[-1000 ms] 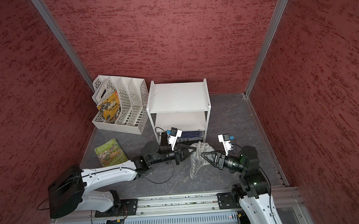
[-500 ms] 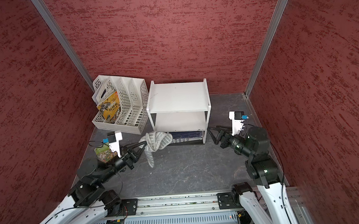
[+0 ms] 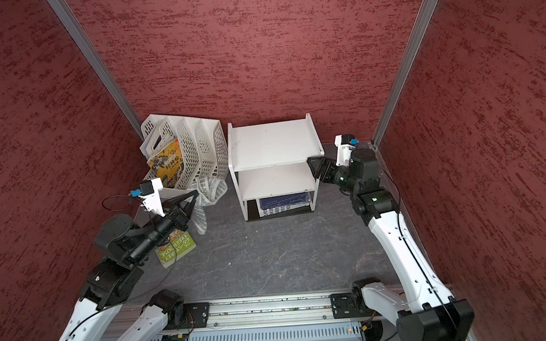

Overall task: Wipe the bookshelf clean with a cloth
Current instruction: Adjust the shelf at the center of the board, then wipe the dust from the shelf.

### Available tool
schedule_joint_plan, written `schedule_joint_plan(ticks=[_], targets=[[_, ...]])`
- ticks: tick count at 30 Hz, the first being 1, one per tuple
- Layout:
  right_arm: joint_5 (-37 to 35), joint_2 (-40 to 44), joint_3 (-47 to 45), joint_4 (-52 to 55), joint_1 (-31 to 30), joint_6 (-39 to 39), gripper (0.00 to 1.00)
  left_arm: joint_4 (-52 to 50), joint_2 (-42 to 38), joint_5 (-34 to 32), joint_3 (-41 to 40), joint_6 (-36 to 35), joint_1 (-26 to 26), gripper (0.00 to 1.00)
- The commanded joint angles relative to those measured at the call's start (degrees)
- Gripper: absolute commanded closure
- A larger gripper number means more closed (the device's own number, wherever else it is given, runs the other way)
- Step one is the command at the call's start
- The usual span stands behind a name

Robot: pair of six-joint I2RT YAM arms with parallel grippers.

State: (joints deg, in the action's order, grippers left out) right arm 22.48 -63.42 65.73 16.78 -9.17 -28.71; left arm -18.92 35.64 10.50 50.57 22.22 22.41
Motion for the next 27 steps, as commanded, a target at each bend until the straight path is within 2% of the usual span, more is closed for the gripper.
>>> schedule_joint_plan(ticks=[1,6,14,19,27], targets=[[0.8,-1.4,3.2,-5.0,-0.2,-0.2,0.33,4.4,2.3,5.8,0.1,0.3,-1.7,1.0],[0.7,-3.5,4.0,-4.6,-0.4,0.8,0.34,12.8,6.3,11.0,-3.3,3.2,-2.0,1.0],[-1.7,-6.8,7.5,-1.1,-0.6,4.7,0.38,22.4,11.6,13.9,-7.3,6.7,-1.9,1.0],[-1.3,-6.4,6.8,-1.0,-1.1,5.3,0.41,28.2,14.2,13.9,-13.1,8.9,-1.6,1.0],[-1.1,-6.4,6.3,-0.2,-2.0,6.1,0.42,39.1,23.3,13.2,-20.3,10.8,-0.5,1.0]])
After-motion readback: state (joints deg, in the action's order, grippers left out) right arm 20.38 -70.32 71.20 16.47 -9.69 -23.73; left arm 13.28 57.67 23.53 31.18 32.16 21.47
